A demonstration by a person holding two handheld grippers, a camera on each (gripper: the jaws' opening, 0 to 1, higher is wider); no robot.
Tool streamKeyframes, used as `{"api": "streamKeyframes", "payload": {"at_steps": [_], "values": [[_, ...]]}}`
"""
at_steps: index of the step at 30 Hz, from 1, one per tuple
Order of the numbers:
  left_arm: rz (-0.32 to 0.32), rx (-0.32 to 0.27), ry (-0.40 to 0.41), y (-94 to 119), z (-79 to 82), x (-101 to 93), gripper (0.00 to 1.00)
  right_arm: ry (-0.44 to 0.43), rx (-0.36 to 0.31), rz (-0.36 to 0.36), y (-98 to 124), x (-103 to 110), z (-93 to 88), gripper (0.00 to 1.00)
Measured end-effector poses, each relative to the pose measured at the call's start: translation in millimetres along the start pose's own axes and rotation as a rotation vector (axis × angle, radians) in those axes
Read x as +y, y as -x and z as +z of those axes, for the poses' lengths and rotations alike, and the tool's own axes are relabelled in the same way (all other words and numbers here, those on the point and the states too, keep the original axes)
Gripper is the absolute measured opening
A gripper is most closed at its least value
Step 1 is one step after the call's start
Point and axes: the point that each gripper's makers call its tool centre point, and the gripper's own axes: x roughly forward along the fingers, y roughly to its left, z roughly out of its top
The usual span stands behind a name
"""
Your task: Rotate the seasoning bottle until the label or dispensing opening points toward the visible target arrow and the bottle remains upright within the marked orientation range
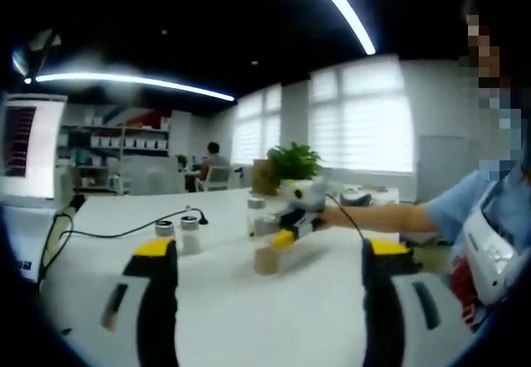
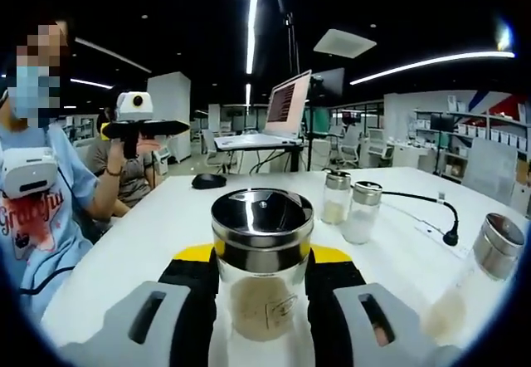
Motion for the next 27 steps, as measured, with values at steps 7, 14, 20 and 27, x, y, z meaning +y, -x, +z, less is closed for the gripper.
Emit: {"api": "streamKeyframes", "payload": {"at_steps": [7,14,20,27], "values": [[0.002,0.001,0.003,1,-0.2,-0.3,0.98,-0.005,0.016,-0.126,2,-7,-1.3,0.41],[0.007,-0.006,0.007,3,1.8,0.6,0.98,-0.038,0.087,-0.346,8,-18,-5.0,0.41],[0.017,-0.006,0.006,5,2.2,2.3,0.97,-0.087,0.061,-0.556,10,-24,-5.9,0.41],[0.025,-0.004,0.007,8,2.1,4.4,0.97,-0.114,0.016,-0.766,12,-27,-6.1,0.41]]}}
